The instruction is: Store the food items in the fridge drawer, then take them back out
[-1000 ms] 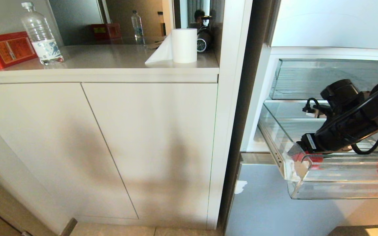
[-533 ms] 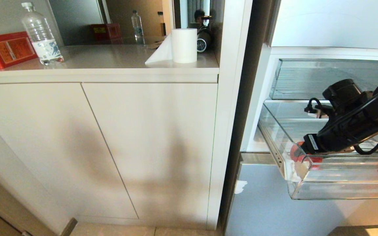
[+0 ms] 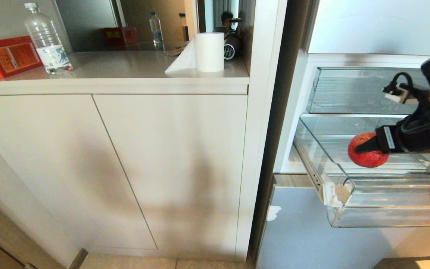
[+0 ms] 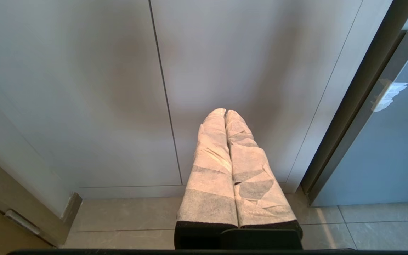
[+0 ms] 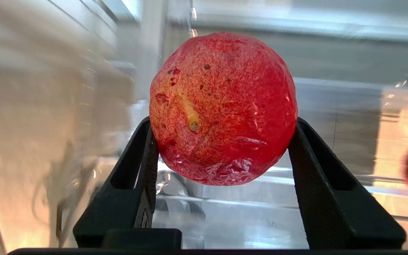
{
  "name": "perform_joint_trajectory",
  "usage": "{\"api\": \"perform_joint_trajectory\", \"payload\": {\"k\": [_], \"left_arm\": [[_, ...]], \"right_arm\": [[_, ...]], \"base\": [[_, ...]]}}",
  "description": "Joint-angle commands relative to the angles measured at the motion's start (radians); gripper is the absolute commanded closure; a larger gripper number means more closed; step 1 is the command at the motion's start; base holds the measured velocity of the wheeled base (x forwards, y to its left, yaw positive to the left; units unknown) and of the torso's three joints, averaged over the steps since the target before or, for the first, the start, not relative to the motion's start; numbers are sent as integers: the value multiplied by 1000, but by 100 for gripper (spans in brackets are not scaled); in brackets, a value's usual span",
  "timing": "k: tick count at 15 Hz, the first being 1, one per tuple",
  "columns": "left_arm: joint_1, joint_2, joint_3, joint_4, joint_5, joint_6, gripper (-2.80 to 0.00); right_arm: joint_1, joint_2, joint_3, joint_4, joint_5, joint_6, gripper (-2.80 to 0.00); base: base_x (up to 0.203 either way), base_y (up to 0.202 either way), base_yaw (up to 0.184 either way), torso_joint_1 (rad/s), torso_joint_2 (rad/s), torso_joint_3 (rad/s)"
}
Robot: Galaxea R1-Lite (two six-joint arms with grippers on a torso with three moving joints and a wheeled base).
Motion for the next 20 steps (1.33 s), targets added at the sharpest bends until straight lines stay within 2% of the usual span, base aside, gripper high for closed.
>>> {"api": "perform_joint_trajectory", "payload": {"k": [1, 7, 15, 17, 20], "left_arm": [[0, 1, 0, 0, 0, 0, 0], [1, 1, 0, 0, -1, 0, 0], [0, 1, 0, 0, 0, 0, 0], [0, 1, 0, 0, 0, 1, 0], [1, 1, 0, 0, -1, 0, 0]], "right_arm": [[1, -144, 16, -11, 1, 2, 0], [-1, -612, 238, -125, -19, 0, 0], [-12, -1222, 717, -209, -44, 25, 0], [-17, -1337, 896, -288, -46, 21, 0], [-27, -1369, 1152, -510, -51, -6, 0]], "base": [[0, 0, 0, 0, 0, 0], [0, 0, 0, 0, 0, 0], [0, 0, 0, 0, 0, 0], [0, 0, 0, 0, 0, 0], [0, 0, 0, 0, 0, 0]]}}
